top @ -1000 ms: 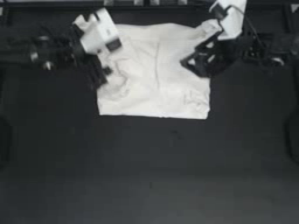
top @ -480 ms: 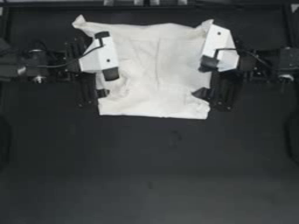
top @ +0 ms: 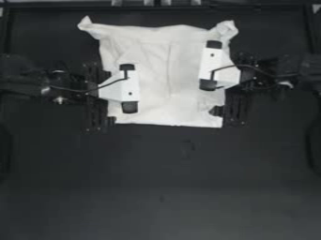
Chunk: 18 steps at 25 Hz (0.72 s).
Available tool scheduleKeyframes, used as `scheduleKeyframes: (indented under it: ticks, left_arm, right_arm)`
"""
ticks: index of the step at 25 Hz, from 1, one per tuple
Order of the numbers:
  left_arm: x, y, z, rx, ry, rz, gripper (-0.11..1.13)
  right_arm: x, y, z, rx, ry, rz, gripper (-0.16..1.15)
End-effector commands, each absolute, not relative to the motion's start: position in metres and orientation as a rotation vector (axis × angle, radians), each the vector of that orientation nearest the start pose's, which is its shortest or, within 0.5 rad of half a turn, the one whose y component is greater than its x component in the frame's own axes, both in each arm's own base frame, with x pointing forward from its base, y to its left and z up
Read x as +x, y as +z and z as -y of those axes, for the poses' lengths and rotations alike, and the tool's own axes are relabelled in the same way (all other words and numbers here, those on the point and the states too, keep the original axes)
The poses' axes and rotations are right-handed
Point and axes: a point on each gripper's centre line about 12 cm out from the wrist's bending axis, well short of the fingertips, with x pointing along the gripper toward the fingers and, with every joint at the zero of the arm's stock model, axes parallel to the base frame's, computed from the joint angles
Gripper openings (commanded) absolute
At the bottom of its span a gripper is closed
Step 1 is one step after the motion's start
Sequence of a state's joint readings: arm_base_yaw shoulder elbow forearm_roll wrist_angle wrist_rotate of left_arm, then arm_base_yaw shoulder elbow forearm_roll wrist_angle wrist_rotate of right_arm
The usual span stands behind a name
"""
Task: Fold shirt
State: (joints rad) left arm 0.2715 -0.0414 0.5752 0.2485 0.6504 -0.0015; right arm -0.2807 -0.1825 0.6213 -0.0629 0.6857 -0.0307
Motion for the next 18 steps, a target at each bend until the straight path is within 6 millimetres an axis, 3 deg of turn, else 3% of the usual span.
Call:
scheduleKeyframes:
  ticks: [1, 7, 18]
  left_arm:
    - [0.340, 0.178, -0.116, 0.120, 0.259, -1.183, 1.03]
    - [0.349, 0.167, -0.121, 0.160, 0.256, -1.206, 1.03]
    - [0.358, 0.148, -0.116, 0.084, 0.237, -1.203, 1.03]
  right_arm:
    - [0.318, 0.199, 0.097, 0.050, -0.237, -1.127, 0.94]
    - [0.322, 0.182, 0.098, 0.035, -0.222, -1.150, 0.94]
    - [0.318, 0.150, 0.093, 0.060, -0.191, -1.175, 0.94]
